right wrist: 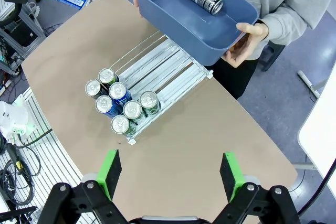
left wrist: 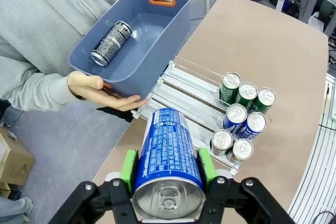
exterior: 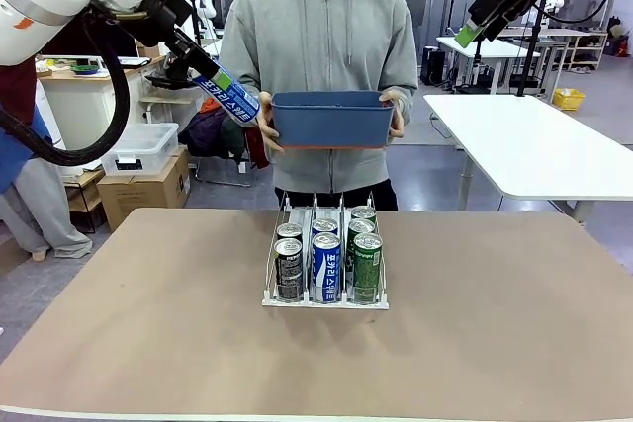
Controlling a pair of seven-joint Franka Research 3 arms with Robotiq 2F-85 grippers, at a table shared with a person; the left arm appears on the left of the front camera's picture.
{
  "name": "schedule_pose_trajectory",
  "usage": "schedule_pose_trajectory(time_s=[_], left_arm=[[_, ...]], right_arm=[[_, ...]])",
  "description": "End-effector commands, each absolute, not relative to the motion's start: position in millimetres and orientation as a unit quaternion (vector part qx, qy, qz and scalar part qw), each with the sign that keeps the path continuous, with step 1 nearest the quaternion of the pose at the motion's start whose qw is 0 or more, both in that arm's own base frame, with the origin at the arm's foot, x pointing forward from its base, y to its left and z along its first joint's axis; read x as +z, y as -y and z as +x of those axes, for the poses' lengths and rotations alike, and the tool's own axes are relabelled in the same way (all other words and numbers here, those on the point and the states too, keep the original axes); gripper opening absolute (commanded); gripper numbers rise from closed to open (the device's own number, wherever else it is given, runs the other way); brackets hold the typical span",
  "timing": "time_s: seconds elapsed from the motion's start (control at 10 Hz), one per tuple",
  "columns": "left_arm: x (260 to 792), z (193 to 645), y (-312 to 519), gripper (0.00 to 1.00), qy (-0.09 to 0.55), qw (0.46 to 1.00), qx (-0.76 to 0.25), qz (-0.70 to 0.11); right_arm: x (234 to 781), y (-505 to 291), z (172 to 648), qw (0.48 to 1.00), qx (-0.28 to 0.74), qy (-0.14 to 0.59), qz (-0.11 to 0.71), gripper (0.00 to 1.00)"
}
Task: Fill the beverage cans into the dispenser.
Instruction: Place the picked Ionic drink in the line of the Automatic Can Dispenser with the same cans.
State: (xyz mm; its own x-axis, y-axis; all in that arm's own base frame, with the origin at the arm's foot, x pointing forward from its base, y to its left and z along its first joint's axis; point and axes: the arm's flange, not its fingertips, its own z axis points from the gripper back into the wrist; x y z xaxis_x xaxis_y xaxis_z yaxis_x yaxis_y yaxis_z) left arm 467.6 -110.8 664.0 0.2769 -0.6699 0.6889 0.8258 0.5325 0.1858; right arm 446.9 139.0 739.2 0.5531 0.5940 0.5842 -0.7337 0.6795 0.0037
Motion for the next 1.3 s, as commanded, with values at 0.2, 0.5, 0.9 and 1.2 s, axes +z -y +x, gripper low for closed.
schedule_pose_trajectory(time_s=[0.2, 0.5, 0.9, 1.2], left_arm=[[666, 467, 110, 0.0, 0.375, 0.79, -0.474, -0.105], [674, 446, 125, 0.57, 0.363, 0.804, -0.459, -0.103], [676, 388, 167, 0.57, 0.319, 0.81, -0.487, -0.074], [656, 345, 209, 0.57, 0.271, 0.781, -0.557, -0.084]], right_arm=[[740, -138, 445, 0.873, 0.381, 0.277, 0.126, 1.0], [740, -138, 445, 0.873, 0.381, 0.277, 0.126, 1.0], [740, -138, 445, 0.873, 0.381, 0.277, 0.126, 1.0], [740, -138, 445, 0.873, 0.381, 0.277, 0.126, 1.0]])
